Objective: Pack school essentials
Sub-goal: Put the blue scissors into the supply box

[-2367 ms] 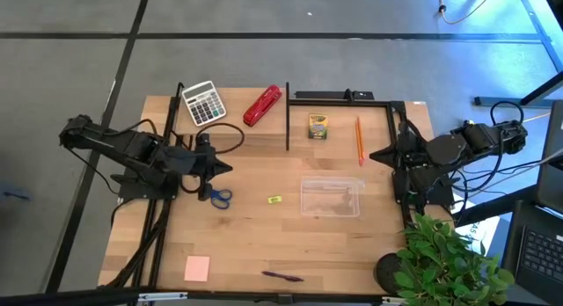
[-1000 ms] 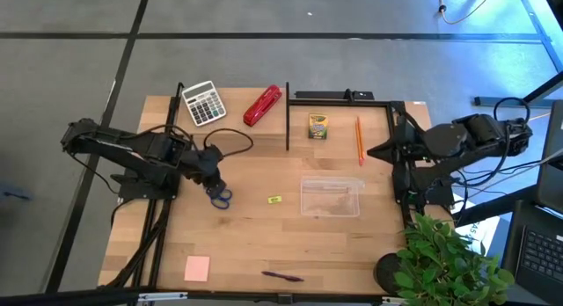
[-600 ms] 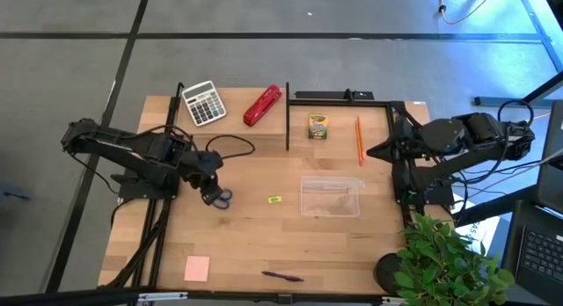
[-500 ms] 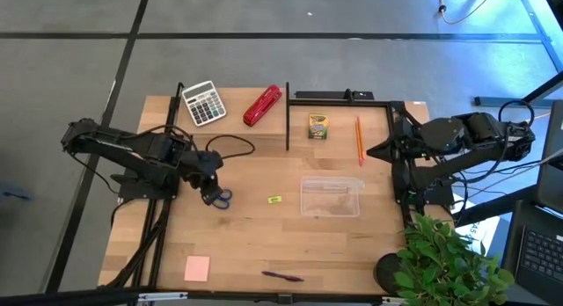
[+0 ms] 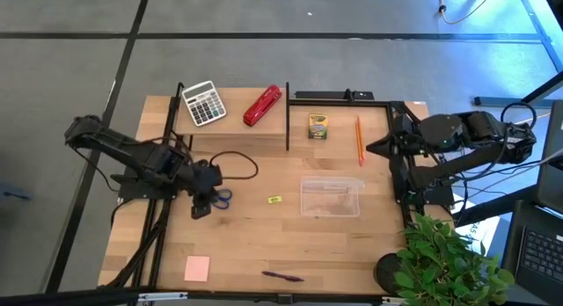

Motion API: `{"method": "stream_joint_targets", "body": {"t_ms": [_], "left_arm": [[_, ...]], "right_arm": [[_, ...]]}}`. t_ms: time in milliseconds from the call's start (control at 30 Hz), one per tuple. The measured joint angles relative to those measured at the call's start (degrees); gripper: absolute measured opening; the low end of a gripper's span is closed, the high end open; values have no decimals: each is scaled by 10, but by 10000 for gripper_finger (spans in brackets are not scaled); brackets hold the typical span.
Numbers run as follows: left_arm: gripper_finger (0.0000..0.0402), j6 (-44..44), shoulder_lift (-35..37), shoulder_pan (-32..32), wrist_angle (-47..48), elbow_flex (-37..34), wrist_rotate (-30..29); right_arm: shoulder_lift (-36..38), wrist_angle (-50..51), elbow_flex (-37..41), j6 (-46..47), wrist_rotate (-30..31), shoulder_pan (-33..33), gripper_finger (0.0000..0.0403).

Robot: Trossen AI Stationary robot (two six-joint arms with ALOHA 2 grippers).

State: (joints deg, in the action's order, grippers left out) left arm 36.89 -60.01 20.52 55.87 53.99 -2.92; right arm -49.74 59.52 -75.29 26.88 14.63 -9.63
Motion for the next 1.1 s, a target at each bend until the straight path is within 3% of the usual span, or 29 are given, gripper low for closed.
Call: {"method": "stream_joint_targets", "body": {"t_ms": [367, 767, 1100], "left_arm": [[104, 5, 0, 46, -92, -83, -24], [104, 49, -2, 49, -188, -172, -24], [104, 27, -66, 49, -230, -197, -24]], "right_arm": [[0, -1, 0, -2, -29, 28, 21], [0, -1, 0, -19, -28, 29, 21], [0, -1, 0, -18, -28, 29, 21]]}}
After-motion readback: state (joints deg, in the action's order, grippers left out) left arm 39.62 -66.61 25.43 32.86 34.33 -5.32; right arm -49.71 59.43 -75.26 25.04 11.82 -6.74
